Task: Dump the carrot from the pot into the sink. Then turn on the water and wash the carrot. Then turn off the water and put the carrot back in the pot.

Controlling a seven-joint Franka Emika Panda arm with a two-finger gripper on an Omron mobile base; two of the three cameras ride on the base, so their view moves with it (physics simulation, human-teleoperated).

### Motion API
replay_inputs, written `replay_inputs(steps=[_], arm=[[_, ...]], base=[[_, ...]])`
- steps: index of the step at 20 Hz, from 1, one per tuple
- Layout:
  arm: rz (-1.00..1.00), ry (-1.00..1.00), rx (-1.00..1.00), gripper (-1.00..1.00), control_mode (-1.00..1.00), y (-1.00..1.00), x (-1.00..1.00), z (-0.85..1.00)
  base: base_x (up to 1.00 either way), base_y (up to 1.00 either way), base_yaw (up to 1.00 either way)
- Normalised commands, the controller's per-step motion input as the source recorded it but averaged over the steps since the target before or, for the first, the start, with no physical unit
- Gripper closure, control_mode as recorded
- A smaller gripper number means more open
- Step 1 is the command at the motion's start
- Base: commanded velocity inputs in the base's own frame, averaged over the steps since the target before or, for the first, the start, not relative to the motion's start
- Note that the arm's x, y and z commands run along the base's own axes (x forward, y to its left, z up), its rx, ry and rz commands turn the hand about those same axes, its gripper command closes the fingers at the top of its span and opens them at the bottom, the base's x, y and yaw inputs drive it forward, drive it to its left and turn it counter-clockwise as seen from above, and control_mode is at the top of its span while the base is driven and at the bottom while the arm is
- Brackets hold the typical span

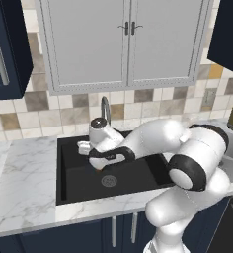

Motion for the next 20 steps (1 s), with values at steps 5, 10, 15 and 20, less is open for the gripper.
replay_inputs(steps=[5,10,15,20], arm=[[0.00,0.12,0.12,1.00,-1.00,0.00,-0.50,1.00],[-0.05,0.16,0.03,1.00,-1.00,-0.16,-0.50,0.86],[-0.10,0.16,0.00,1.00,-1.00,-0.34,-0.23,0.82],[-0.12,0.17,0.00,1.00,-1.00,-0.54,-0.19,0.55]], base=[[0.00,0.00,0.00],[0.00,0.00,0.00],[0.00,0.00,0.00],[0.00,0.00,0.00]])
